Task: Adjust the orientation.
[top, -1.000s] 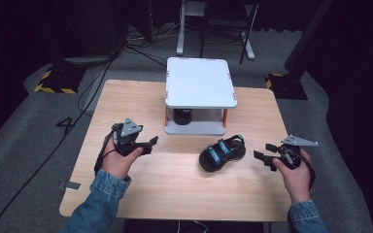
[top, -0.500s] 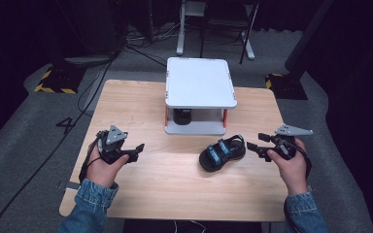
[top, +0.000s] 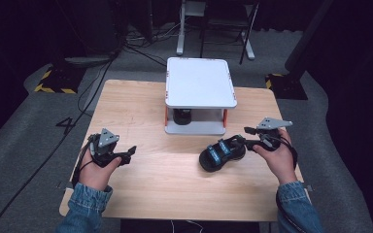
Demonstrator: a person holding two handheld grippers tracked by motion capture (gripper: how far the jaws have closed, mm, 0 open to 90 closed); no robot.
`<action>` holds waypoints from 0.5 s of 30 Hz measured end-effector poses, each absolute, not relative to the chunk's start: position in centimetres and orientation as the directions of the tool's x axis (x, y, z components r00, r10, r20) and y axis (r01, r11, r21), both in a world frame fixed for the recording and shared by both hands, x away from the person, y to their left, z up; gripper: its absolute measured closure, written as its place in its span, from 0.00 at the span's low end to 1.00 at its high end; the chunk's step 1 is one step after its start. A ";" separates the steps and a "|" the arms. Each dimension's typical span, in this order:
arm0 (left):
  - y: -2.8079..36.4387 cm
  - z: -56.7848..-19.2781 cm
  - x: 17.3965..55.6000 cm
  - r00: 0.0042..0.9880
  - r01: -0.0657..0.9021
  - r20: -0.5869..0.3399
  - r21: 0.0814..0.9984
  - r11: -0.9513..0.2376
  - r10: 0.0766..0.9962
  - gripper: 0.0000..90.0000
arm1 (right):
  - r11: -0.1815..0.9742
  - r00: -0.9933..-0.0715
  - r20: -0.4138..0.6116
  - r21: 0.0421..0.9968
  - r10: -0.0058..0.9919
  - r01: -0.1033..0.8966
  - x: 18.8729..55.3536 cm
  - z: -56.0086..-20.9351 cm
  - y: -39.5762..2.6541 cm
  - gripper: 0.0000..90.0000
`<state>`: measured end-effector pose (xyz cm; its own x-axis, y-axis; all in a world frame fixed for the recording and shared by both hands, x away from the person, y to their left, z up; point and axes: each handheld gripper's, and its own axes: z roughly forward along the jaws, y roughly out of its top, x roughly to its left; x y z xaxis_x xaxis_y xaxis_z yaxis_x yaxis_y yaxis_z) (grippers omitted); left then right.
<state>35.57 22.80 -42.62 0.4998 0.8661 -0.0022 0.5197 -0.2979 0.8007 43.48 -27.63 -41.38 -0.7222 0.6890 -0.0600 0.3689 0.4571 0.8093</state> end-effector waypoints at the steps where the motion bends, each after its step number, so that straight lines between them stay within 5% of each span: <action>1: 22.9 -42.7 35.5 0.500 0.522 -0.002 0.798 -0.300 0.866 0.28 | 0.473 -0.726 -0.069 0.800 0.684 0.370 43.6 -41.5 -27.6 0.62; 7: 23.3 -42.7 35.1 0.490 0.528 -0.006 0.798 -0.291 0.871 0.28 | 0.502 -0.733 -0.088 0.783 0.675 0.368 44.2 -42.2 -27.5 0.83; 15: 23.4 -42.9 35.1 0.489 0.531 -0.007 0.796 -0.291 0.872 0.28 | 0.480 -0.719 -0.055 0.779 0.693 0.403 44.1 -42.1 -28.3 0.97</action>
<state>35.05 23.37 -42.88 0.4886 0.8725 -0.0073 0.5311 -0.2908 0.7959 44.06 -28.30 -42.11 -0.7188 0.6931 -0.0550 0.4031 0.4798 0.7793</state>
